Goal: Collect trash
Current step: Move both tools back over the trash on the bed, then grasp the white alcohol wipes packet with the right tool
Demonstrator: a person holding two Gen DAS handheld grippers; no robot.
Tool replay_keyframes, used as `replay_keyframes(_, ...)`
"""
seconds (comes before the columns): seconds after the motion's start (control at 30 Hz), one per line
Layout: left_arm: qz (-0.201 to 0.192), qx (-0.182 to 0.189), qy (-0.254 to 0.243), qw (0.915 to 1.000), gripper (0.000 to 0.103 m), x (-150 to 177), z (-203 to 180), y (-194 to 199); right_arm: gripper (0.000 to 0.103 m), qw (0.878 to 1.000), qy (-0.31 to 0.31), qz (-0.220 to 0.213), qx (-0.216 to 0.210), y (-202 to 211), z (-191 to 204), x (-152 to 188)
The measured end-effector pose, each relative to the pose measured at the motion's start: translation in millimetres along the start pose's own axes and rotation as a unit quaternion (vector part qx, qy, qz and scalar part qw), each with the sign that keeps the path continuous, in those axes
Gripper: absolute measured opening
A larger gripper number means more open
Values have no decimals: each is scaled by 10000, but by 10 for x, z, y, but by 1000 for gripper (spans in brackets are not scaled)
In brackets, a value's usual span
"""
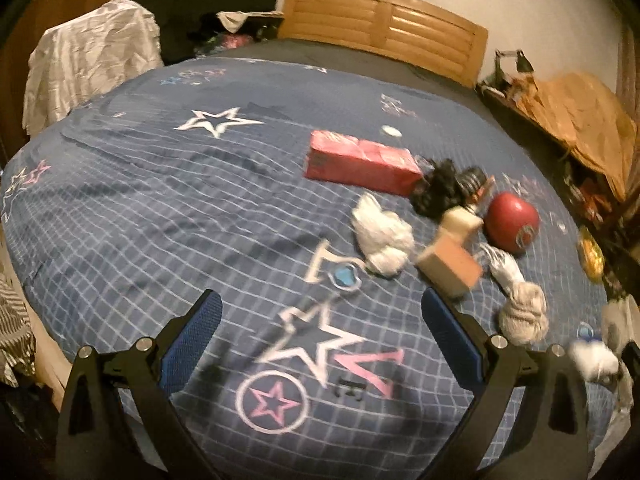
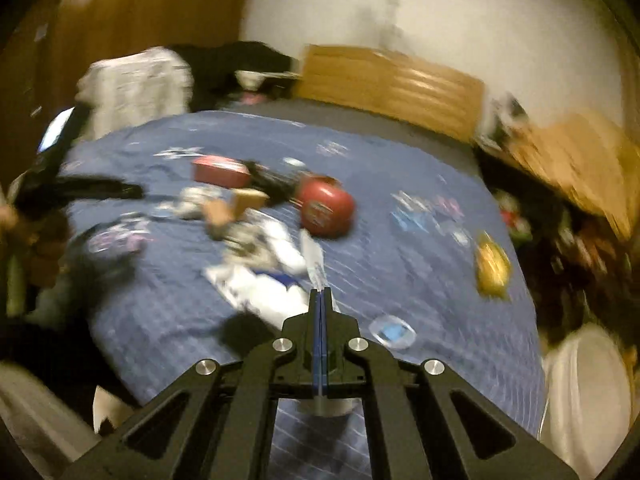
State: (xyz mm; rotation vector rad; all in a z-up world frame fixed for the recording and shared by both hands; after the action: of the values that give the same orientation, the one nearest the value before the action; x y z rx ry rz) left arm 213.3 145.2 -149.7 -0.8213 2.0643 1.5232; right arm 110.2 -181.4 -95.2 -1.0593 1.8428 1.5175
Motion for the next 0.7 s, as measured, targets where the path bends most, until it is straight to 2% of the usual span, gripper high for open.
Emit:
replay_keyframes(0.07, 45, 20, -82, 10000, 97, 21, -56, -13, 1, 9987, -375, 322, 108, -126, -130, 122)
replay_keyframes(0.1, 67, 26, -125, 9999, 97, 26, -79, -22, 2, 9982, -443, 415, 2, -149, -119, 167)
replay_keyframes(0.17, 82, 24, -151, 9998, 97, 28, -95, -28, 19, 9985, -215, 436, -245, -134, 13, 204)
replay_keyframes(0.2, 87, 19, -154, 9998, 97, 28, -93, -29, 52, 9987, -48, 422, -290, -133, 92, 213)
replay_keyframes(0.23, 97, 7, -156, 9998, 97, 27, -85, -33, 79, 9988, 75, 374, -315, -110, 138, 212)
replay_keyframes(0.27, 108, -2, -154, 9998, 97, 28, -72, -35, 84, 9988, 244, 204, -364, -47, 168, 190)
replay_keyframes(0.4, 178, -32, -178, 9997, 97, 36, -6, -50, 88, 9937, 916, 129, -633, 6, 299, 169)
replay_keyframes(0.53, 237, -48, -89, 9997, 97, 48, 80, -58, 88, 9829, 1566, 273, -929, -169, 322, 217)
replay_keyframes(0.67, 254, -60, -94, 9996, 97, 51, 94, -58, 87, 9730, 1695, 632, -1435, -447, 409, 269)
replay_keyframes(0.7, 266, -59, -108, 9996, 97, 52, 90, -63, 81, 9714, 1700, 679, -1510, -487, 431, 288)
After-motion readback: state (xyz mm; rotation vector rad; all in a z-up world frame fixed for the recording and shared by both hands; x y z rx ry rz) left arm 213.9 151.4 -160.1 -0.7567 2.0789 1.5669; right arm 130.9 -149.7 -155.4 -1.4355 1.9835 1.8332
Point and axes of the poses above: each gripper's, at about its wrist camera, not at the fingertips, and y roughly against the way its jaws point, z to its left, x to its underside, the point moved 10 cm from there along -y, roughly the way its jaws point, and after that the axes turned 12 degrees about x, right-handed, at the moved point
